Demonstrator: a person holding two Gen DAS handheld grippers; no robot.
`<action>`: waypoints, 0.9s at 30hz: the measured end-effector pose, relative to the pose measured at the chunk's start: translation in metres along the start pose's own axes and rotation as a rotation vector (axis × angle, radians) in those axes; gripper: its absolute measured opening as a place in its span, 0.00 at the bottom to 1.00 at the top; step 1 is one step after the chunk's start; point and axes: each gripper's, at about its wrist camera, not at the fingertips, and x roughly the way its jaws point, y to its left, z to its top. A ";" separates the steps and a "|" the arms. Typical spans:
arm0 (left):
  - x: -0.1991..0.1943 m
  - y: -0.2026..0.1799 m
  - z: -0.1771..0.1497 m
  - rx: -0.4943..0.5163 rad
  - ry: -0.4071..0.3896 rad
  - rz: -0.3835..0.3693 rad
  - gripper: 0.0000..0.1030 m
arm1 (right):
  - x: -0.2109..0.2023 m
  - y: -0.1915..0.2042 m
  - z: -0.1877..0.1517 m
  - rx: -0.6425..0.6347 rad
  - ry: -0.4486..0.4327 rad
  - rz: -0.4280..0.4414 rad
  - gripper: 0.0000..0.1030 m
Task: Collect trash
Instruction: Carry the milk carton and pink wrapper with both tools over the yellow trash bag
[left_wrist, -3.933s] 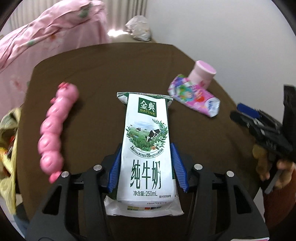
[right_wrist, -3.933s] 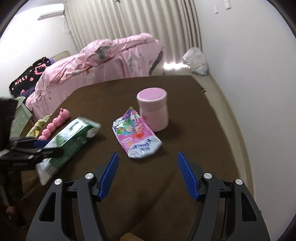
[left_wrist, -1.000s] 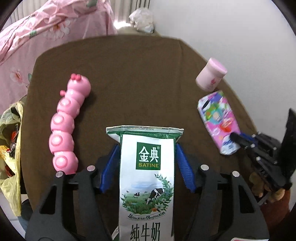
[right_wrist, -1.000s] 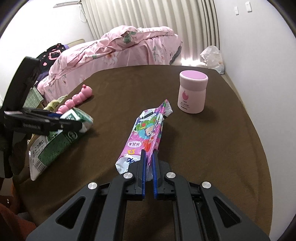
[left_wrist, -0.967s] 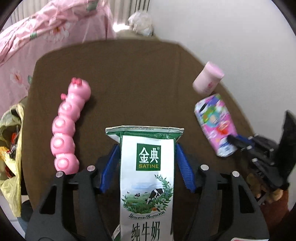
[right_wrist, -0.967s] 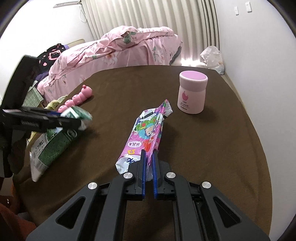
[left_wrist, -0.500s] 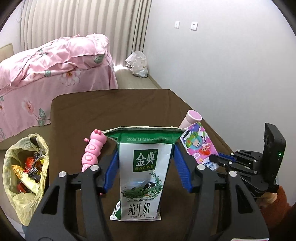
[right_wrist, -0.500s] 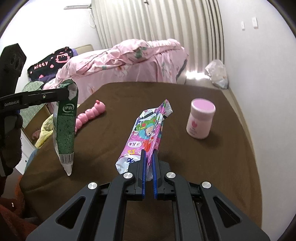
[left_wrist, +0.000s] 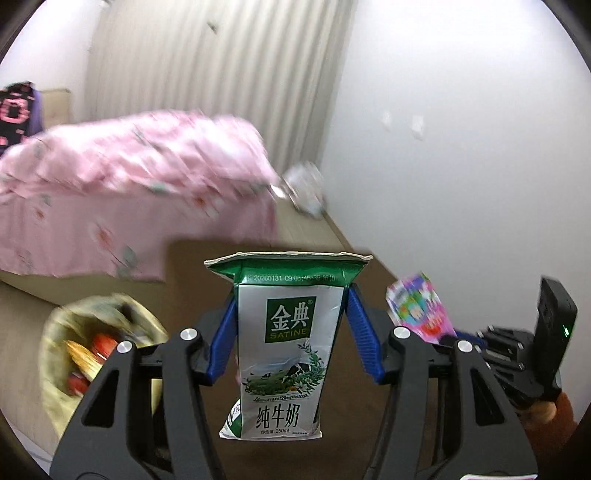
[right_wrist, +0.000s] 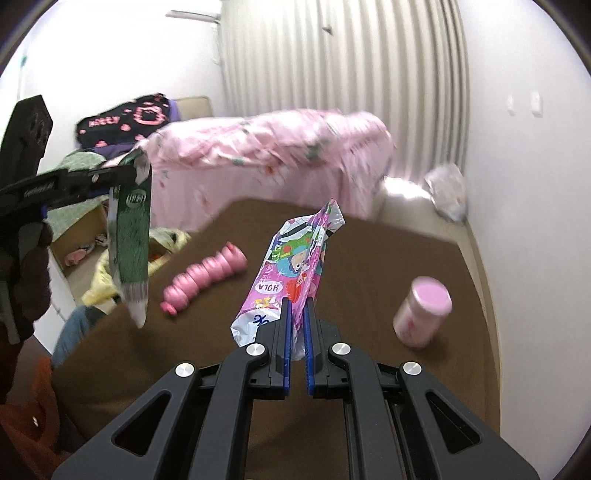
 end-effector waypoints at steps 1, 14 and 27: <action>-0.007 0.008 0.005 -0.008 -0.027 0.025 0.52 | 0.000 0.007 0.009 -0.020 -0.017 0.014 0.07; -0.049 0.175 -0.016 -0.323 -0.225 0.488 0.52 | 0.103 0.135 0.091 -0.267 0.002 0.270 0.07; 0.029 0.232 -0.063 -0.435 -0.046 0.429 0.52 | 0.264 0.219 0.085 -0.410 0.279 0.377 0.07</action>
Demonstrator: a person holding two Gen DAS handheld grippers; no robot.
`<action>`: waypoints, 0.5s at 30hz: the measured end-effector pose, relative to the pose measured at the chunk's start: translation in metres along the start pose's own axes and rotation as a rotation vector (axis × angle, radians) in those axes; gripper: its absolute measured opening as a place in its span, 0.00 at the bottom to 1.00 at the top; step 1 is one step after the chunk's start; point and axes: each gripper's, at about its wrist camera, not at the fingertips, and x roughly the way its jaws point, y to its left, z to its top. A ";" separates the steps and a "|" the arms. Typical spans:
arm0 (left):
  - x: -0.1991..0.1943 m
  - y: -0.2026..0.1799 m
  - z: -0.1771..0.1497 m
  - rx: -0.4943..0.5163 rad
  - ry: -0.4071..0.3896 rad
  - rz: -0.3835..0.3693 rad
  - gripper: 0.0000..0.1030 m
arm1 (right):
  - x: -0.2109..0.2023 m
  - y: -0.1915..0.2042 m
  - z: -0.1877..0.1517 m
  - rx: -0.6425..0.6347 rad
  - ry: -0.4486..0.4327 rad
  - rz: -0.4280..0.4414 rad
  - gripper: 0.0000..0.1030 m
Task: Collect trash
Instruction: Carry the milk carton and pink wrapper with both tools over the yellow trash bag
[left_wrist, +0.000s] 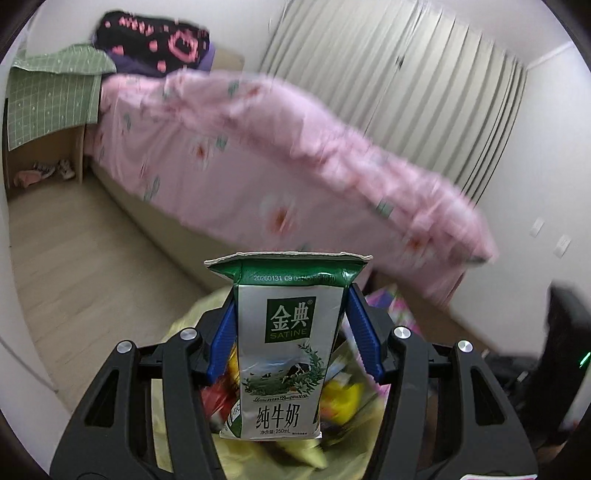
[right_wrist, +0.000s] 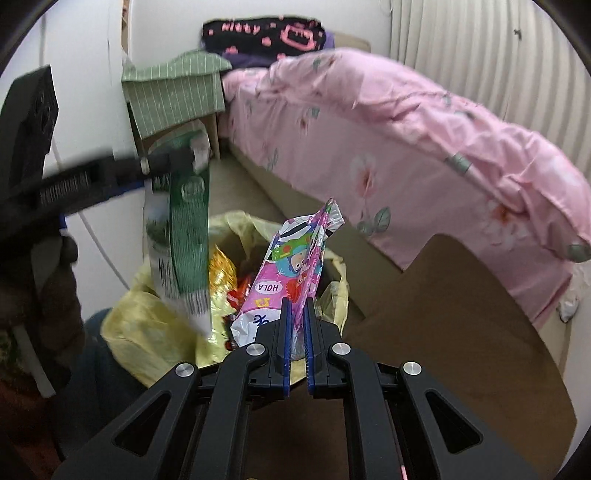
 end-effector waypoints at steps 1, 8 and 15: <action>0.014 0.002 -0.008 0.009 0.048 0.023 0.52 | 0.004 -0.001 -0.001 0.002 0.009 0.005 0.07; 0.049 0.021 -0.033 -0.016 0.147 0.036 0.52 | 0.037 0.006 -0.009 -0.040 0.099 0.062 0.07; 0.055 0.026 -0.033 -0.054 0.177 0.030 0.52 | 0.048 0.008 -0.002 -0.054 0.132 0.058 0.07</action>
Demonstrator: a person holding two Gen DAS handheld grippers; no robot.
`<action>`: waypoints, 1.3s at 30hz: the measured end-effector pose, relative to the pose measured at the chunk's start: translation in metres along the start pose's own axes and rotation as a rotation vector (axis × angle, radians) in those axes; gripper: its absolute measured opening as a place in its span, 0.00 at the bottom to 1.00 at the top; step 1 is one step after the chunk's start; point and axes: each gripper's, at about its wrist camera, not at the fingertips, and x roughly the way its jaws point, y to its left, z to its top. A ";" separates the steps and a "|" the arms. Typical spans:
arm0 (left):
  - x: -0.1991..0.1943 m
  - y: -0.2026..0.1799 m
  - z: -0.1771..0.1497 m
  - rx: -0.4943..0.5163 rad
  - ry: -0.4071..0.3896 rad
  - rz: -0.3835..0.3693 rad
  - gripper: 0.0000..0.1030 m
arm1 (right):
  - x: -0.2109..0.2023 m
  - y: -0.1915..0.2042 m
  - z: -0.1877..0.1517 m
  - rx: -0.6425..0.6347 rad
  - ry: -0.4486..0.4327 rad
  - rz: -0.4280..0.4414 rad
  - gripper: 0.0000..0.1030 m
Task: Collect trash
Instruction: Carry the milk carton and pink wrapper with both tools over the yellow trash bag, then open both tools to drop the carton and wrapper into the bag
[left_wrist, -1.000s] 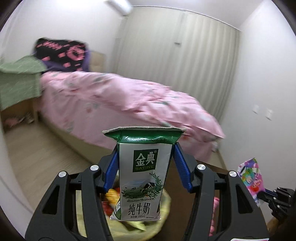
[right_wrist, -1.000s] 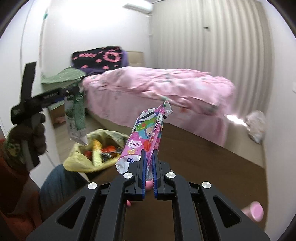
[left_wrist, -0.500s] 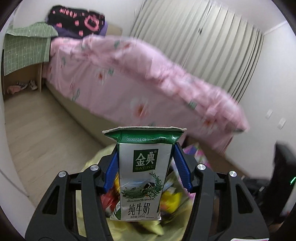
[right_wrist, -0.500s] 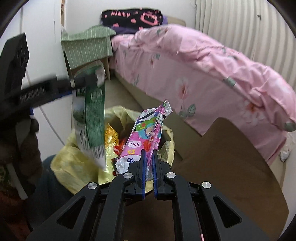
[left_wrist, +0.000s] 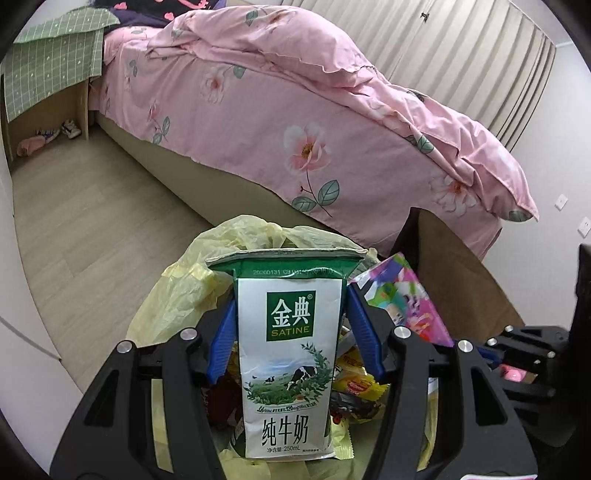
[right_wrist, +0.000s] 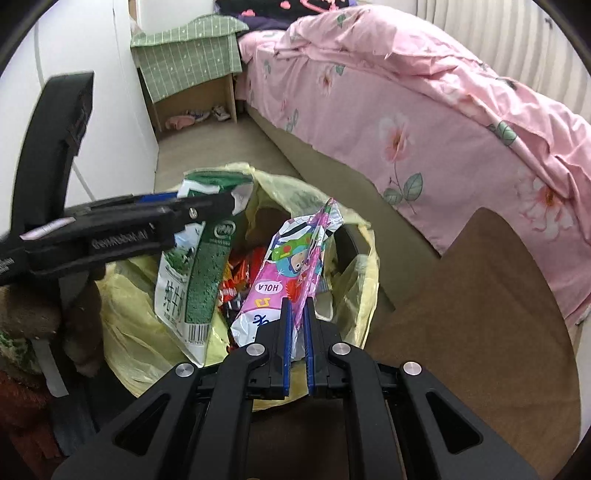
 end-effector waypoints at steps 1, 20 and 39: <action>-0.001 0.002 0.001 -0.014 -0.001 -0.007 0.52 | 0.000 0.001 0.000 0.001 0.002 0.003 0.07; -0.014 0.014 -0.002 -0.072 0.019 -0.015 0.52 | 0.006 0.016 0.004 0.052 -0.001 0.017 0.07; -0.090 -0.013 -0.012 0.025 -0.065 0.049 0.77 | -0.058 0.009 -0.023 0.222 -0.154 0.051 0.37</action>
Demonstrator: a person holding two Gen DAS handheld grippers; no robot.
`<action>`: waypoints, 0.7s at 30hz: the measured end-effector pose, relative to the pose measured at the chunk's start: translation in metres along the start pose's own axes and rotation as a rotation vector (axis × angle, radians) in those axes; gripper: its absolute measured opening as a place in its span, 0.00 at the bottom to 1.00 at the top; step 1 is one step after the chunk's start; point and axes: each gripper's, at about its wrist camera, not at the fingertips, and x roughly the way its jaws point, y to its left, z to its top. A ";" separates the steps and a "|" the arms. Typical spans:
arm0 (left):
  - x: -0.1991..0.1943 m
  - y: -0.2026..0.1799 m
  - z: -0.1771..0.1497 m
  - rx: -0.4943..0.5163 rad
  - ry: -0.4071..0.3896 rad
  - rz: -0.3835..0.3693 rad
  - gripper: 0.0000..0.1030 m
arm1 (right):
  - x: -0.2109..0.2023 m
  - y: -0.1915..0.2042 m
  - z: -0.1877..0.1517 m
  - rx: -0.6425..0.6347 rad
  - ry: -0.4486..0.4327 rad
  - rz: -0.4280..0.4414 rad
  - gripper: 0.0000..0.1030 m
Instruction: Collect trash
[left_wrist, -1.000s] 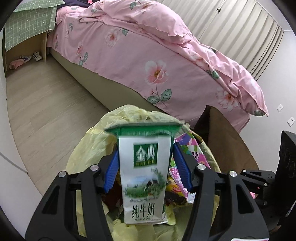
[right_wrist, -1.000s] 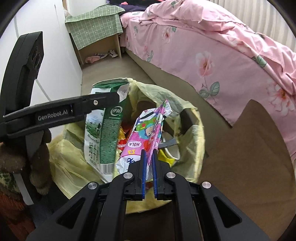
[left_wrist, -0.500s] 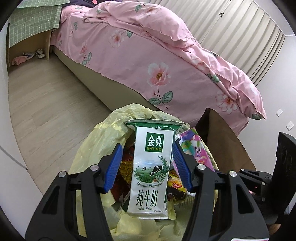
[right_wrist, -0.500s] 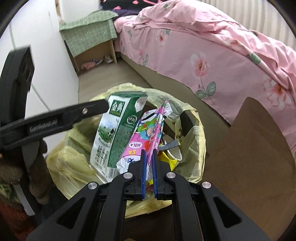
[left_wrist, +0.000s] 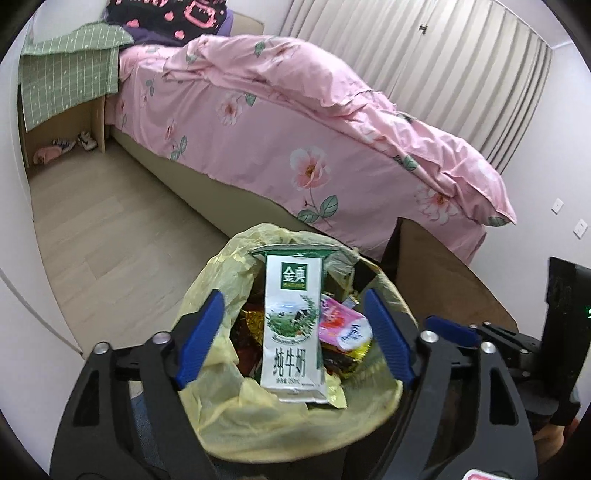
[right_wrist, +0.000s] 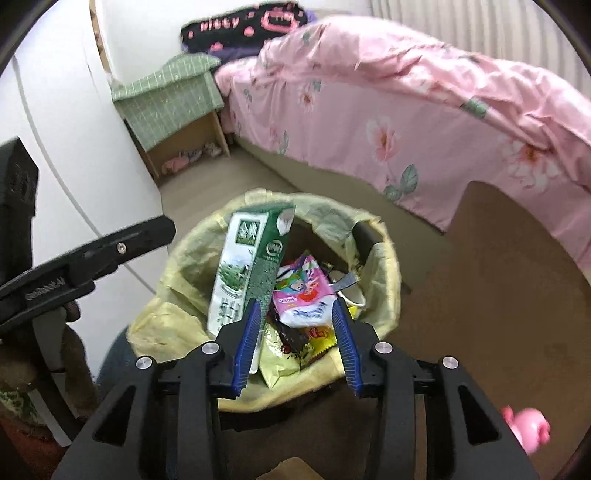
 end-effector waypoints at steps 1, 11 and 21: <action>-0.010 -0.007 -0.002 0.025 -0.006 0.004 0.80 | -0.014 -0.001 -0.004 0.010 -0.024 -0.012 0.37; -0.100 -0.070 -0.047 0.246 -0.087 -0.008 0.85 | -0.157 0.009 -0.073 0.051 -0.229 -0.219 0.44; -0.161 -0.103 -0.085 0.337 -0.101 0.091 0.85 | -0.225 0.039 -0.138 0.151 -0.282 -0.311 0.45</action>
